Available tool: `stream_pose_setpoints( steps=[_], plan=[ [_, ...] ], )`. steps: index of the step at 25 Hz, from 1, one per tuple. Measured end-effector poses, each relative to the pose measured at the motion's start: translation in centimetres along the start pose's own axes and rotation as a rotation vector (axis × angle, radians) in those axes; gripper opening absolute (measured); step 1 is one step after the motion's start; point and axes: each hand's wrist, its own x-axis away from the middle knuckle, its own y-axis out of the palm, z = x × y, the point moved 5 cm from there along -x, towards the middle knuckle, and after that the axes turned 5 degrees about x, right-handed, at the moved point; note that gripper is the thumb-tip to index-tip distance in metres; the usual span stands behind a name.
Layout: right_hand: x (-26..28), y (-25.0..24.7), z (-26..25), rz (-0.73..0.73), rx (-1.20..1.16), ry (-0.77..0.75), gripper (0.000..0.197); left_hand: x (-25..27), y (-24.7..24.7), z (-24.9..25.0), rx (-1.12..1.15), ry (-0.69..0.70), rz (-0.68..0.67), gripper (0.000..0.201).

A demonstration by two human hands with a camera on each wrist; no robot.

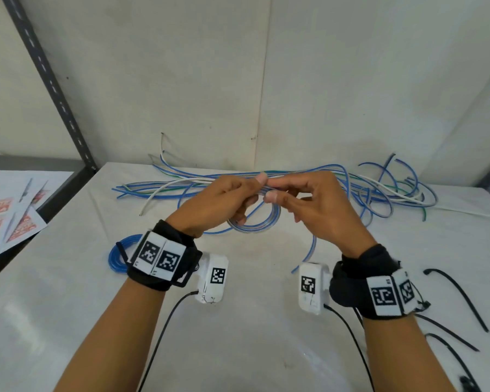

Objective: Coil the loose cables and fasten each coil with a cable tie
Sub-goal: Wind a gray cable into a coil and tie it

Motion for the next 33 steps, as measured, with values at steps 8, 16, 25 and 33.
stream_pose_setpoints(
  steps=[8,16,25,33],
  plan=[
    [-0.6,1.5,0.9,0.3,-0.428,0.072,0.013,-0.5,-2.6,1.4,0.747,0.157,0.267,0.048],
    [-0.4,1.3,0.5,0.429,-0.399,0.057,0.018,-1.2,-1.2,0.7,0.818,0.079,0.189,0.044],
    [-0.3,-1.0,0.9,0.165,-0.128,0.01,0.022,-0.6,-1.5,0.0,0.419,0.041,0.207,0.044],
    [-0.2,2.5,-0.6,0.359,-0.386,0.041,0.009,-0.3,-3.0,1.4,0.849,0.199,0.368,0.046]
  ],
)
